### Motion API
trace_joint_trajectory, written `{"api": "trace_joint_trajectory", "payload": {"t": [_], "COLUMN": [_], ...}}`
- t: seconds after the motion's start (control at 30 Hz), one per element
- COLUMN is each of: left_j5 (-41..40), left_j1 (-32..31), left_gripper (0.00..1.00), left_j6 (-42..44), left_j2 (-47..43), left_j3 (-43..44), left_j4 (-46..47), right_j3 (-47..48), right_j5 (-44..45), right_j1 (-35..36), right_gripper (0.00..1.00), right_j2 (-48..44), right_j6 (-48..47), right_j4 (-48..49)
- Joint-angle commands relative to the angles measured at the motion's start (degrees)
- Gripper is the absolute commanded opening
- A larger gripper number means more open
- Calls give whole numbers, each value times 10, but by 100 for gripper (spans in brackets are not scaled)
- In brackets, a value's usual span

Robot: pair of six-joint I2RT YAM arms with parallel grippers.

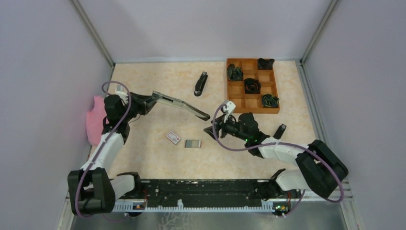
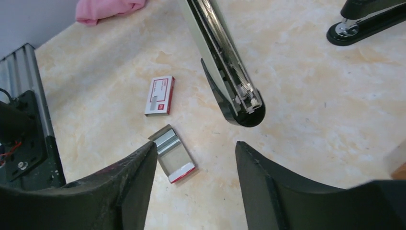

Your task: Load the staples into the stapler

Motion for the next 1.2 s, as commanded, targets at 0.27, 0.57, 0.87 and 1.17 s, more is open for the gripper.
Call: {"api": "trace_joint_trajectory", "payload": {"t": [0.27, 0.57, 0.87, 1.17], "left_j5": [35, 53, 57, 31], "left_j1": [-35, -52, -62, -90], "left_gripper": [0, 0, 0, 0], "left_j6": [16, 1, -3, 24], "left_j2": [-1, -1, 2, 1], "left_j3": [-15, -26, -31, -37], "left_j4": [62, 88, 107, 99], "right_j3": [201, 317, 352, 386], "right_j5": [7, -69, -112, -100], "right_j1": [5, 5, 6, 14], "right_gripper": [73, 77, 73, 68], "right_j2": [-30, 76, 113, 118], "right_j6": [-127, -169, -181, -173], "right_j4": [-271, -357, -372, -380]}}
